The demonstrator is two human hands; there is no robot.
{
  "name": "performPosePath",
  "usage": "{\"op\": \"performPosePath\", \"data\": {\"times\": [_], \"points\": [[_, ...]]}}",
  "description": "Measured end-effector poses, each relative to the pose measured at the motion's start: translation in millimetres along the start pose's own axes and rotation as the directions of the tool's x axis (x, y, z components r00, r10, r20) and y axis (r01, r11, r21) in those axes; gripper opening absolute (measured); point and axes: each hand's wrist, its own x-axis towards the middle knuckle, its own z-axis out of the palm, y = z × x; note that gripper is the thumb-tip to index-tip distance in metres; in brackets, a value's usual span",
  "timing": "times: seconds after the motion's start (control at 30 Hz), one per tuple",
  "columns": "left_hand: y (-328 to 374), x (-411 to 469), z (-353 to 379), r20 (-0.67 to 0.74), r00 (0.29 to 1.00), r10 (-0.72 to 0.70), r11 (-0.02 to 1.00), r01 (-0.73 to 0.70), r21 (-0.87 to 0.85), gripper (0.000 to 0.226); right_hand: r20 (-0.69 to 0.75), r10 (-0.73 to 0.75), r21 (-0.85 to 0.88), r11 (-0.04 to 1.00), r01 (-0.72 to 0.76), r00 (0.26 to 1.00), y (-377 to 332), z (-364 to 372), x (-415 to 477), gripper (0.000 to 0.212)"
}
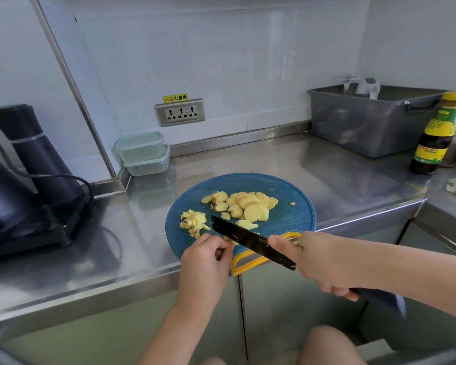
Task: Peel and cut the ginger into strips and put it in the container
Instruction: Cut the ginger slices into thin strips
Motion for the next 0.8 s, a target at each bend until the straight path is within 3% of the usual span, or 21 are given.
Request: {"op": "performPosePath", "data": {"times": [0.07,0.33,0.8], "points": [[1,0,1,-0.001,1.000,-0.003,1.000,0.003,0.001,0.017,-0.072,-0.058,0.024,0.998,0.060,0.996,6,-4,-8,0.063],[-1,0,2,0.005,1.000,-0.001,1.000,0.001,0.003,0.016,-0.091,-0.051,-0.010,0.999,0.050,0.995,0,-3,-2,0.063],[1,1,2,-0.003,1.000,-0.002,1.000,0.002,-0.010,0.021,-0.039,-0.033,0.109,0.993,0.037,0.999,-7,4,14,0.060]]}}
